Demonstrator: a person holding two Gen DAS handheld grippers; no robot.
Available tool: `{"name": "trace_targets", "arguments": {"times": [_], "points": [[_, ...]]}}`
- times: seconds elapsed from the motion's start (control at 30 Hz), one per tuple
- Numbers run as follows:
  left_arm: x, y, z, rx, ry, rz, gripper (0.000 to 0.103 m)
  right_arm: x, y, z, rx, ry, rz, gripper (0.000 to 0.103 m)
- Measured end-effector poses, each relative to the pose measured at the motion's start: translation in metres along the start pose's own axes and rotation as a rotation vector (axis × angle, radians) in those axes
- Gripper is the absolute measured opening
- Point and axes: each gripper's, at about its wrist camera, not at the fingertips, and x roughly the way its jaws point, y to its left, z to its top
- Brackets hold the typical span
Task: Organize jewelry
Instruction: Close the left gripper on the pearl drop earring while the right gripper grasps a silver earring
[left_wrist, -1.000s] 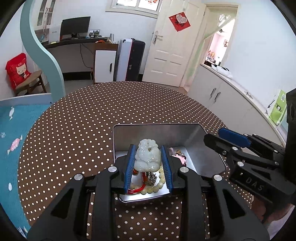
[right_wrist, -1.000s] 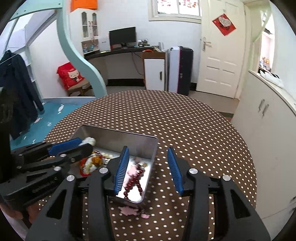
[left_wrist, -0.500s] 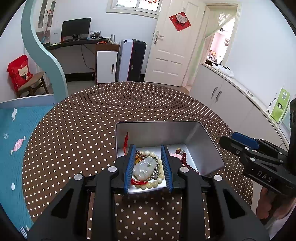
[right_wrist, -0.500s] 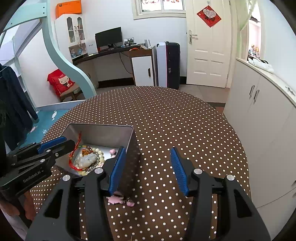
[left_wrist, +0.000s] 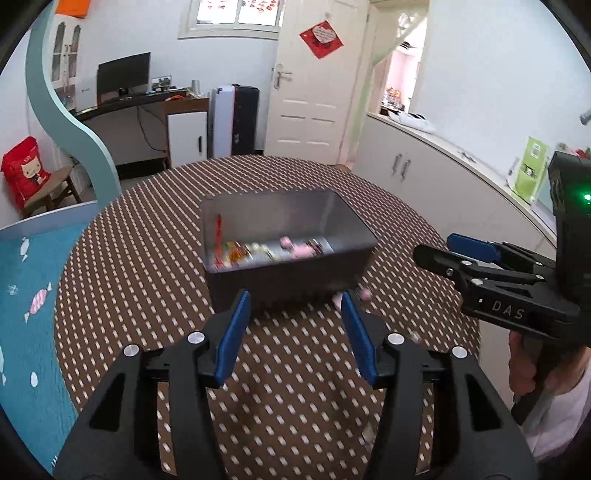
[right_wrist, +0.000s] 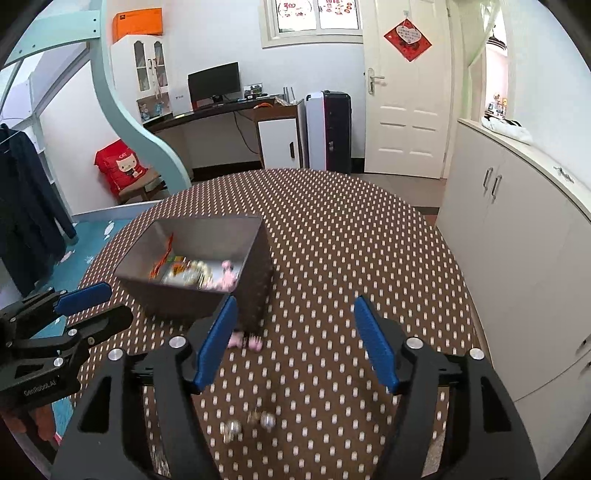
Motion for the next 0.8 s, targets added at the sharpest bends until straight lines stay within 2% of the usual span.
{"name": "trace_targets", "arguments": {"times": [0.27, 0.43, 0.5, 0.57, 0.67, 0.73, 0.8], "points": [[-0.011, -0.047, -0.047, 0.173, 0.061, -0.129, 0.055, -0.014, -0.008, -0.031, 0.012, 0.029, -0.019, 0.069], [-0.008, -0.061, -0.07, 0.196, 0.094, -0.159, 0.054, -0.021, -0.01, -0.047, 0.017, 0.031, -0.017, 0.069], [-0.005, -0.063, -0.077, 0.195, 0.105, -0.165, 0.043, -0.023, -0.008, -0.052, 0.01, 0.033, -0.019, 0.069], [0.0, -0.064, -0.078, 0.194, 0.119, -0.169, 0.04, -0.025, -0.006, -0.059, 0.007, 0.036, -0.01, 0.069], [0.007, -0.067, -0.084, 0.202, 0.145, -0.152, 0.026, -0.026, -0.002, -0.066, 0.0, 0.044, -0.007, 0.069], [0.008, -0.068, -0.087, 0.209, 0.14, -0.125, 0.021, -0.026, 0.0, -0.068, -0.006, 0.045, -0.01, 0.07], [0.009, -0.067, -0.088, 0.203, 0.141, -0.114, 0.01, -0.026, 0.0, -0.069, -0.003, 0.045, -0.008, 0.07]]}}
